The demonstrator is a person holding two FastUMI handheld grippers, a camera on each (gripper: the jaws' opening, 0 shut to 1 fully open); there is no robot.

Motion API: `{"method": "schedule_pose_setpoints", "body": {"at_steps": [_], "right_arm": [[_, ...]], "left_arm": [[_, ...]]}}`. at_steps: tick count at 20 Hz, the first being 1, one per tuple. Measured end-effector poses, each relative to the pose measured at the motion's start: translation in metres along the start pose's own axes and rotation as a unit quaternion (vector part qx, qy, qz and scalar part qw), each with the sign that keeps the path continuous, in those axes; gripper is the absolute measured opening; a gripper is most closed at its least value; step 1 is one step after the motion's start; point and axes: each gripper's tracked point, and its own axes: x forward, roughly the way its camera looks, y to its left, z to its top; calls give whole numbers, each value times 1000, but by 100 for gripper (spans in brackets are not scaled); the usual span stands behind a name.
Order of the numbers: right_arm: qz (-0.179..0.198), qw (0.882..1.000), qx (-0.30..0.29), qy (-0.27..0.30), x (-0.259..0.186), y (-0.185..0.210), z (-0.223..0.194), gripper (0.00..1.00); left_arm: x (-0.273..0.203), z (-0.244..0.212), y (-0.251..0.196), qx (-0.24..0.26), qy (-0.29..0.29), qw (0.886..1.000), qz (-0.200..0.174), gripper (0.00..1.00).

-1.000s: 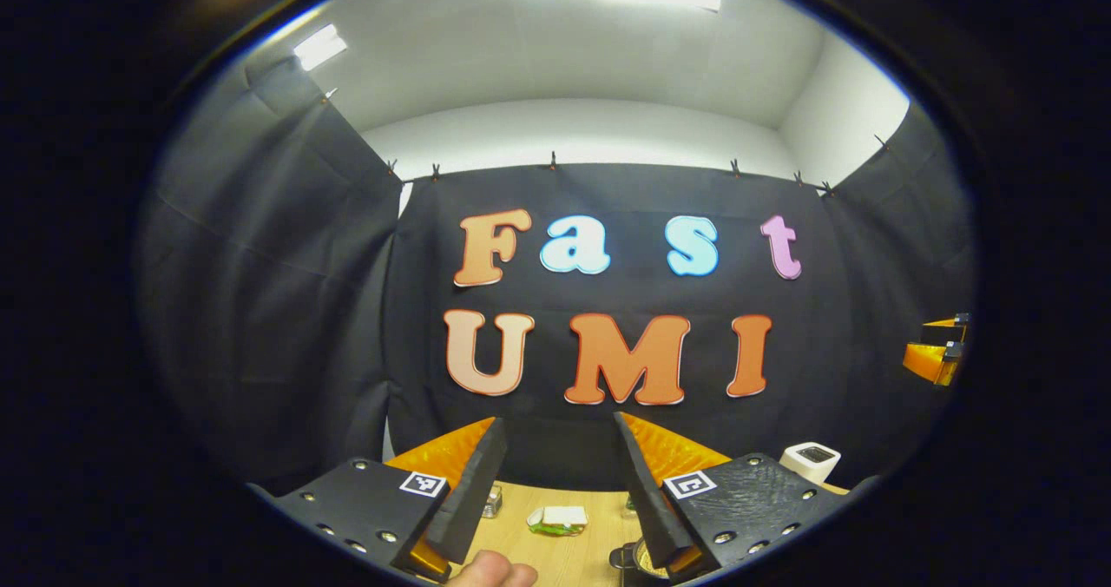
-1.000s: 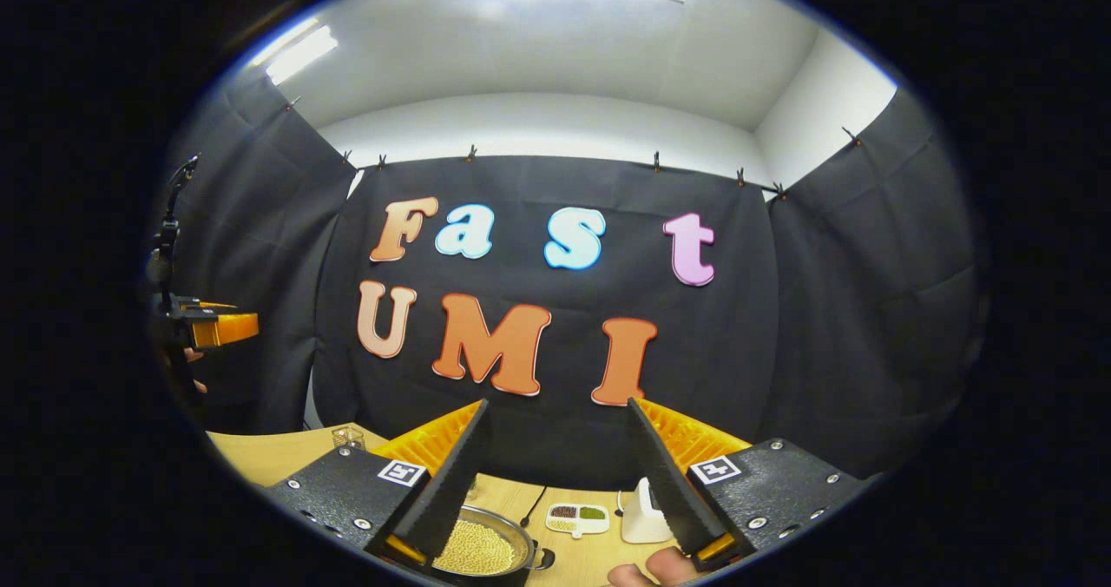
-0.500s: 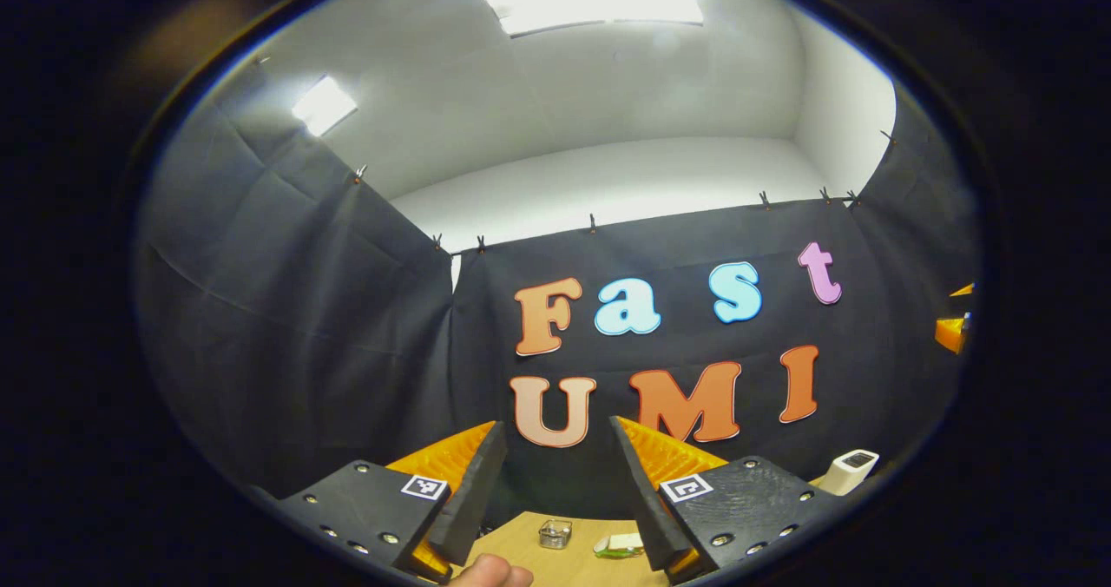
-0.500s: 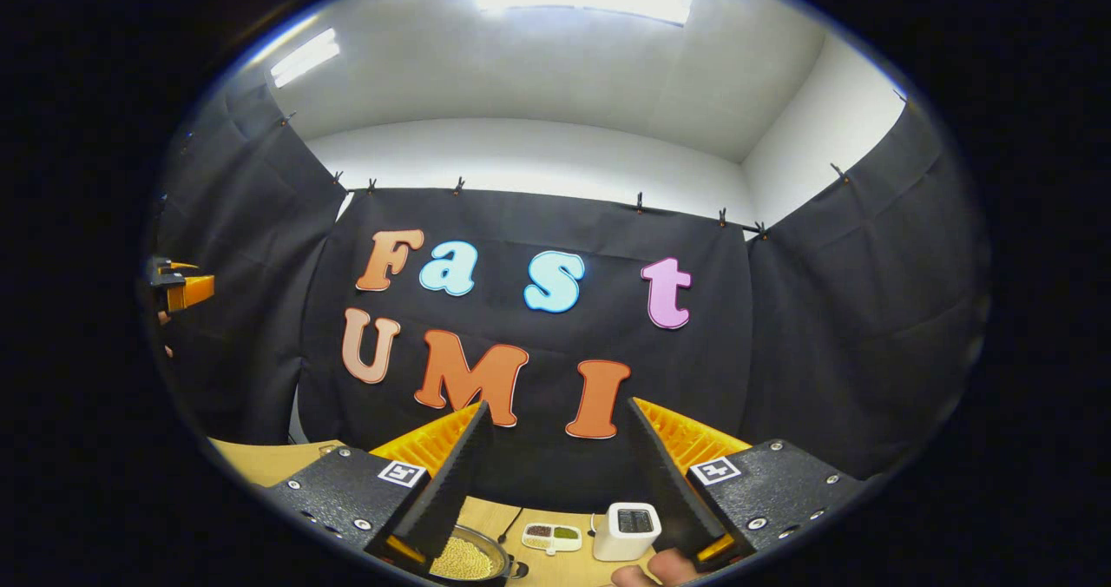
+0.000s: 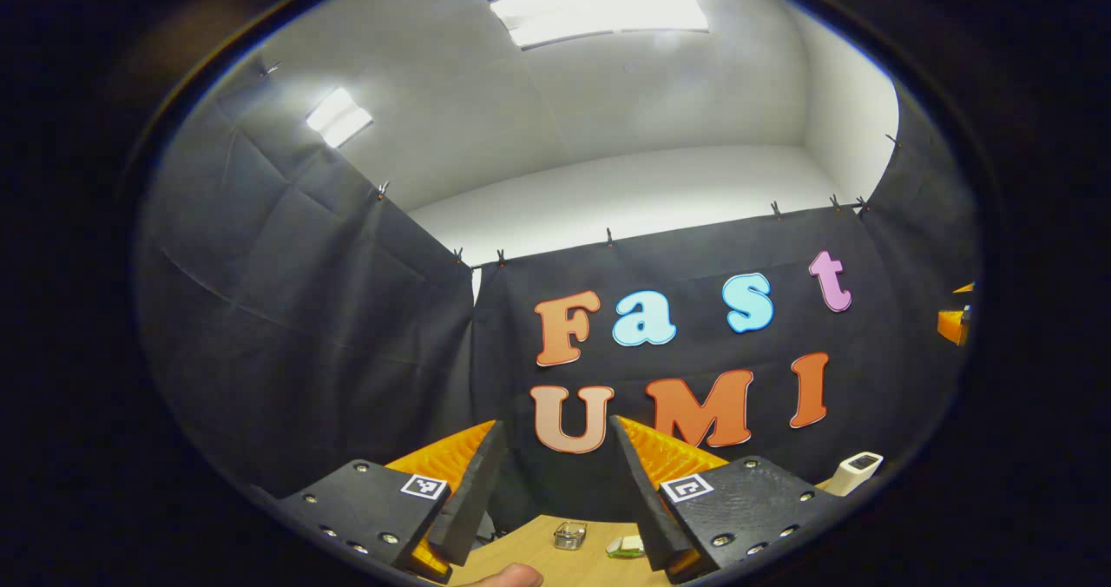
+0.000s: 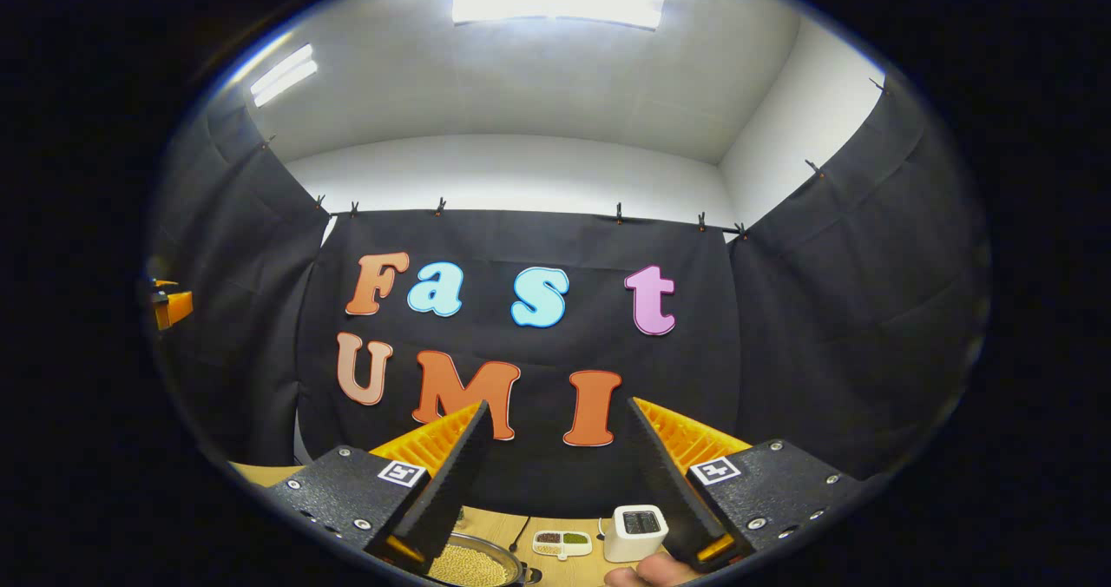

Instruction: First push the handle of the pot to place it horizontally, then grasp the pot with both hands and set it on the induction cooktop.

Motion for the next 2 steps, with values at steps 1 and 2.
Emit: {"method": "schedule_pose_setpoints", "body": {"at_steps": [1, 2], "right_arm": [[3, 1000, 2, -1, -3, 2, 1, 95], [7, 1000, 4, 1, -5, 6, 1, 95]], "left_arm": [[-2, -2, 1, 4, 9, 1000, 0, 74], [-1, -3, 1, 7, 11, 1000, 4, 74]]}}
